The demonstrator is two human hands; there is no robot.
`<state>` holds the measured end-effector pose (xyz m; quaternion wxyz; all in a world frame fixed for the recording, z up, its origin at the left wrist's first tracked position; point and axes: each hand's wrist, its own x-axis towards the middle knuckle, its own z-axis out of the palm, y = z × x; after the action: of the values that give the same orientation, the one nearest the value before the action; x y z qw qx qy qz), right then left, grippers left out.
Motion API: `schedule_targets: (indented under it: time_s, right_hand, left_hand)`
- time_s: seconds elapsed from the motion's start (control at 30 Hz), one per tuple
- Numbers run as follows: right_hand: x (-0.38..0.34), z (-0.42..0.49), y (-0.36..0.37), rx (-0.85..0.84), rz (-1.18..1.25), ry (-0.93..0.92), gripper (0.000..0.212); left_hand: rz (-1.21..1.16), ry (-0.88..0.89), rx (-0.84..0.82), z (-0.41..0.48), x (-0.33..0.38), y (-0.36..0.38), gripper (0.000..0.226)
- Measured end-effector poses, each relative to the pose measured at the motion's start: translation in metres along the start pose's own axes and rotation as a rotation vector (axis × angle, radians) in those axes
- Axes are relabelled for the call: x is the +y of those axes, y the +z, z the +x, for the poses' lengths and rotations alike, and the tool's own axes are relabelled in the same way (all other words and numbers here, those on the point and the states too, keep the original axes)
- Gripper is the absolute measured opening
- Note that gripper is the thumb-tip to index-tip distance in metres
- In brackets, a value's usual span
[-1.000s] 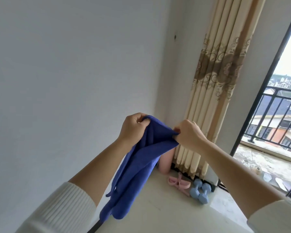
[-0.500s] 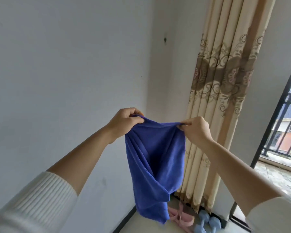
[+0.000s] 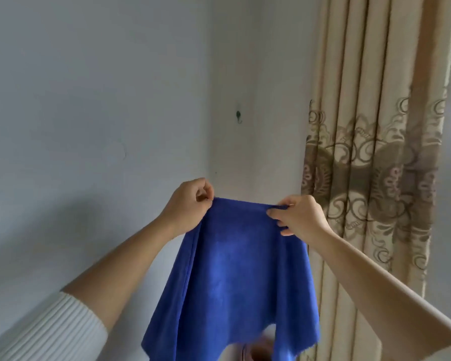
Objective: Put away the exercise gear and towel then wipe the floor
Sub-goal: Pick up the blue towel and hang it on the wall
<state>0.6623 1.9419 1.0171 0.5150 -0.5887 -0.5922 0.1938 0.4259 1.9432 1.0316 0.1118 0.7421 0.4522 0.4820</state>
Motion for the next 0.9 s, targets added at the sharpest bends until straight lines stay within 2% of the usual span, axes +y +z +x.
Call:
schedule_targets:
  time_s: [0.1,0.17,0.23,0.33,0.4,0.63,0.7,0.77,0.83,0.9]
  right_hand:
    - [0.004,0.055,0.01,-0.012,-0.307,-0.097,0.041]
    - [0.005,0.094,0.019,-0.023,-0.407,-0.122,0.054]
    - [0.006,0.134,0.028,-0.047,-0.487,-0.14,0.049]
    - [0.009,0.194,0.035,-0.064,-0.567,-0.213,0.031]
    - [0.012,0.232,0.037,-0.075,-0.466,-0.211,0.027]
    - [0.007,0.35,0.054,-0.141,0.24,-0.265,0.014]
    - [0.001,0.376,0.064,-0.175,0.351,-0.283,0.014]
    - [-0.003,0.403,0.075,-0.09,0.254,-0.402,0.022]
    - [-0.009,0.426,0.08,0.083,0.074,-0.557,0.031]
    - [-0.017,0.447,0.082,0.203,0.014,-0.663,0.039]
  left_hand:
    - [0.129,0.107,-0.017,0.056,-0.009,0.021,0.044]
    - [0.192,0.169,-0.016,0.091,-0.01,0.035,0.042]
    - [0.249,0.235,0.006,0.127,-0.01,0.048,0.04]
    - [0.338,0.304,0.042,0.184,-0.014,0.068,0.038]
    - [0.425,0.345,0.067,0.221,-0.02,0.081,0.039]
    - [0.634,0.412,0.172,0.329,-0.035,0.099,0.039]
    - [0.669,0.406,0.177,0.352,-0.032,0.1,0.04]
    - [0.726,0.38,0.158,0.372,-0.03,0.1,0.041]
    - [0.808,0.357,0.156,0.389,-0.029,0.098,0.042]
    - [0.905,0.355,0.183,0.404,-0.03,0.095,0.042]
